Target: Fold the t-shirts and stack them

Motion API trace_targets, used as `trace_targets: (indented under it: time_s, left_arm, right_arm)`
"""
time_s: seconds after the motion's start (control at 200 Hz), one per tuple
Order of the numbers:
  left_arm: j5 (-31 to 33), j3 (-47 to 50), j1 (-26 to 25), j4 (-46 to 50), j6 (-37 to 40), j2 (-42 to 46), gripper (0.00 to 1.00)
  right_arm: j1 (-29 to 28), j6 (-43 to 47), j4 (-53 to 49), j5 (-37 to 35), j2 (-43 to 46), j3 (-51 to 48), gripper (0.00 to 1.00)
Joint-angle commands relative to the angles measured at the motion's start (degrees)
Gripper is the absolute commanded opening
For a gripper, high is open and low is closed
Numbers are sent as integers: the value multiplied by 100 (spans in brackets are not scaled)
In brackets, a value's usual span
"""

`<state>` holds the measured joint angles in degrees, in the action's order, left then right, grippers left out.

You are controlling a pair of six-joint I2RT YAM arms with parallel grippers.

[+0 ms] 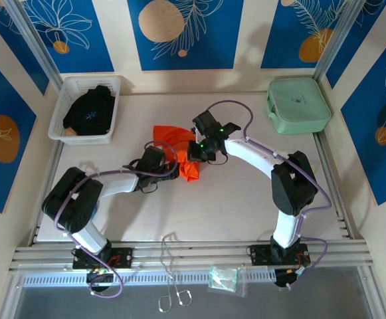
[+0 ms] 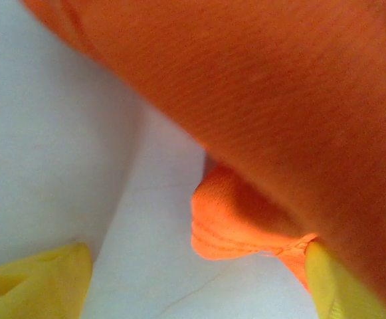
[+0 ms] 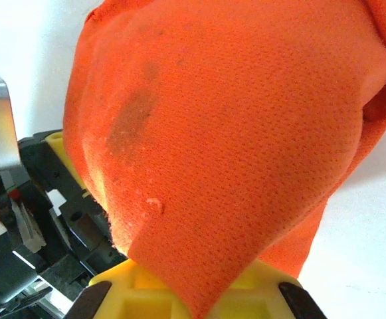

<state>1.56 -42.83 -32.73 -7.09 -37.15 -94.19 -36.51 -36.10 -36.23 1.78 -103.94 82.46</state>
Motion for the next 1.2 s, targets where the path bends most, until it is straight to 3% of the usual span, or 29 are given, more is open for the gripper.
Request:
trace_targets:
  time_s: [0.0, 0.06, 0.24, 0.36, 0.46, 0.59, 0.71, 0.871, 0.971, 1.086, 1.196]
  left_arm:
    - [-501, -137, 30, -806, -78, -229, 83]
    - [-614, -195, 30, -949, -121, -375, 83]
    - [-833, -451, 30, -1286, -226, -887, 79]
    - [-1044, -559, 30, -1639, -349, -1114, 66]
    - [-1181, -615, 30, -1858, -404, -1221, 45]
    - [-1199, -657, 30, -1945, -384, -1260, 0]
    - [-1113, -523, 30, -2007, -390, -1094, 0]
    - [-929, -268, 30, -1728, -287, -490, 0]
    - [-720, -135, 37, -1352, -119, 1, 0]
    - [-468, -64, 30, -873, 94, 480, 0]
    - [-236, 18, 30, -524, 193, 839, 0]
  right_arm:
    - [-6, -90, -11, 158, 8, -79, 2]
    - [12, -117, -7, 164, 14, -113, 12]
    - [58, -139, -107, 116, 124, -168, 55]
    - [80, -143, -215, -51, 302, -267, 62]
    - [117, -188, -238, -184, 469, -392, 61]
    - [221, -237, -167, -205, 558, -527, 53]
    - [267, -283, -46, -63, 474, -531, 51]
    - [109, -319, 89, 86, 276, -384, 61]
    - [30, -362, 64, 6, 104, -287, 61]
    - [81, -506, 46, -170, 6, -324, 44]
    - [168, -612, 92, -406, 133, -495, 15]
